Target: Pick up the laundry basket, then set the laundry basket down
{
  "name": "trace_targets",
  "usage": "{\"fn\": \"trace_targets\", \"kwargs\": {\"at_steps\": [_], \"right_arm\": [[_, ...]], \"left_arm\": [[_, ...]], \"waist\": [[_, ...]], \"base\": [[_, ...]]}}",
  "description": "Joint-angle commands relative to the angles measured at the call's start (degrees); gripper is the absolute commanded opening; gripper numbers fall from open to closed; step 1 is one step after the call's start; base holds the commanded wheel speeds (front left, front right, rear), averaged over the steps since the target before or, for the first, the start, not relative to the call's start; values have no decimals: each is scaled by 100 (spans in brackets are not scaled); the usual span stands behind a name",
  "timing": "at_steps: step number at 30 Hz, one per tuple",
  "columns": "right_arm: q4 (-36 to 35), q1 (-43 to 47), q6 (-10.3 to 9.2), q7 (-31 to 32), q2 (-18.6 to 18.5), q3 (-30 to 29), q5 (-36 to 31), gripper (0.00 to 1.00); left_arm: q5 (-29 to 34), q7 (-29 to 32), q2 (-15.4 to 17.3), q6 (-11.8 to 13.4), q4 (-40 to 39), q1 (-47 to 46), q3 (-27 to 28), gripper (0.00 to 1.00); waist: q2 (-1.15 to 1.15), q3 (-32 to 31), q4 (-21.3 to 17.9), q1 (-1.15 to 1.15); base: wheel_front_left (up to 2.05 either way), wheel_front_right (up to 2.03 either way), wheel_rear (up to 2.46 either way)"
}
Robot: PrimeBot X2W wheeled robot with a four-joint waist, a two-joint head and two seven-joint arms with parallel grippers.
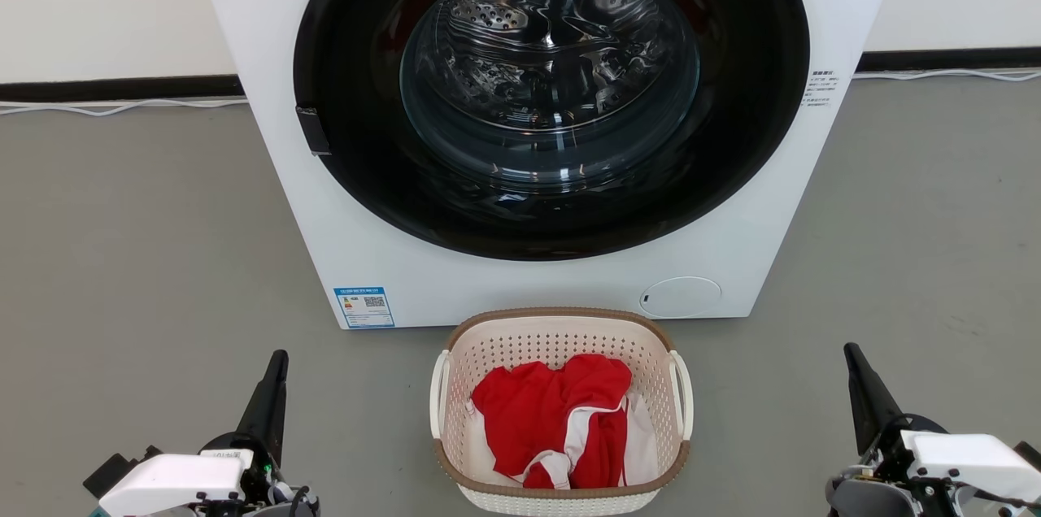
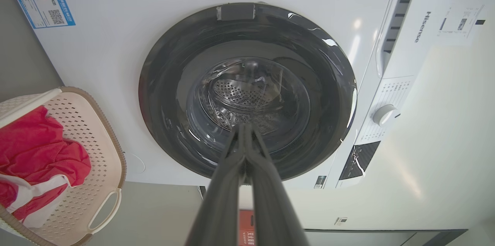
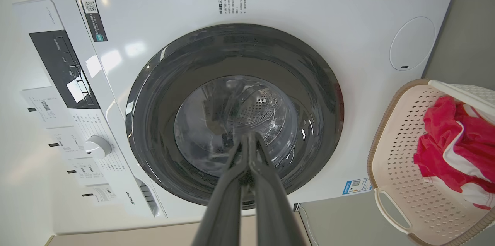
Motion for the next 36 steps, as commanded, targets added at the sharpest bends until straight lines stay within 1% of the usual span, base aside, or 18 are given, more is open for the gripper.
{"fn": "trace_targets", "kwargs": {"at_steps": [1,36], "right_arm": [[-178,-323,42,44,-22,100,36,0],[-178,-323,42,43,-22,101,36,0]], "left_arm": [[-25,38,60,-42,-173,-320,185,0],[-26,37,60,-42,-174,-320,184,0]], "waist": [[0,0,0,0],[0,0,0,0]], "base": [[0,0,0],[0,0,0]]}}
